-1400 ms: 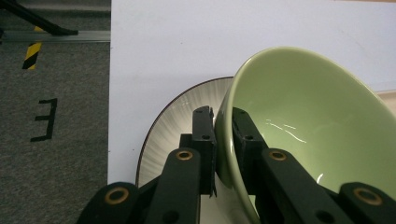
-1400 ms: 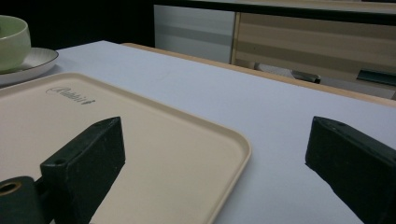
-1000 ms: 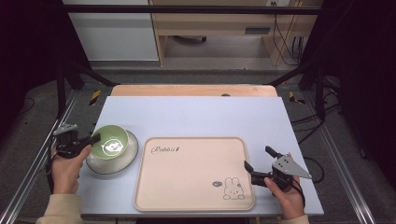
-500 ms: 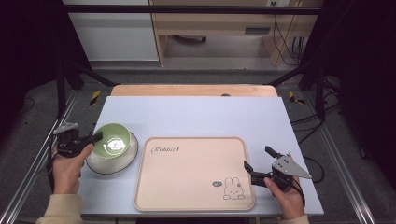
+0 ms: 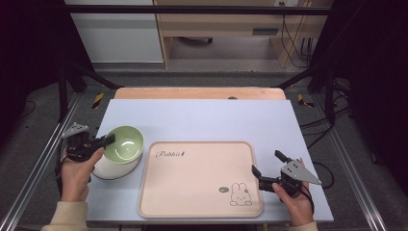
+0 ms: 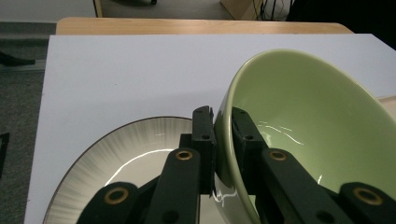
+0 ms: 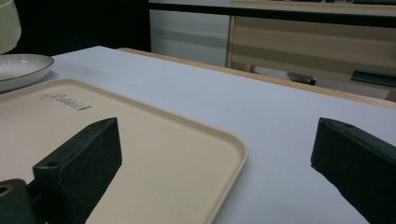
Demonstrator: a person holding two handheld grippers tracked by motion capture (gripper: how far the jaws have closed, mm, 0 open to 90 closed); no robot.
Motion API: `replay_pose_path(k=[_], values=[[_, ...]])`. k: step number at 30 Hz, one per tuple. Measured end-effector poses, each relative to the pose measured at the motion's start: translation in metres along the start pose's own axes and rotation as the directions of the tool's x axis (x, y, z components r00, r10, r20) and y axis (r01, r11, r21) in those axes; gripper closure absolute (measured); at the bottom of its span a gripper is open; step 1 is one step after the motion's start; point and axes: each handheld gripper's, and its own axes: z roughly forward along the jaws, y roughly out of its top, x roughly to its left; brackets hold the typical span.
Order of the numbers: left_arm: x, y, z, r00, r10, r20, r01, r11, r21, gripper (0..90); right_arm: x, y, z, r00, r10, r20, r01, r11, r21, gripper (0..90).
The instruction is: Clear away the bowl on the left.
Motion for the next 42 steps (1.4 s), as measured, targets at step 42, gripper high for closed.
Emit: replay_pose_path(k=[42], values=[[-0.089,-0.005,0.041,0.9709,0.054,0.233,-0.061,0.9979,0.023,82.0,0.0,0.0,0.0,0.9994,-0.031,-0.017,0.032,0.999,0.01,2.6]])
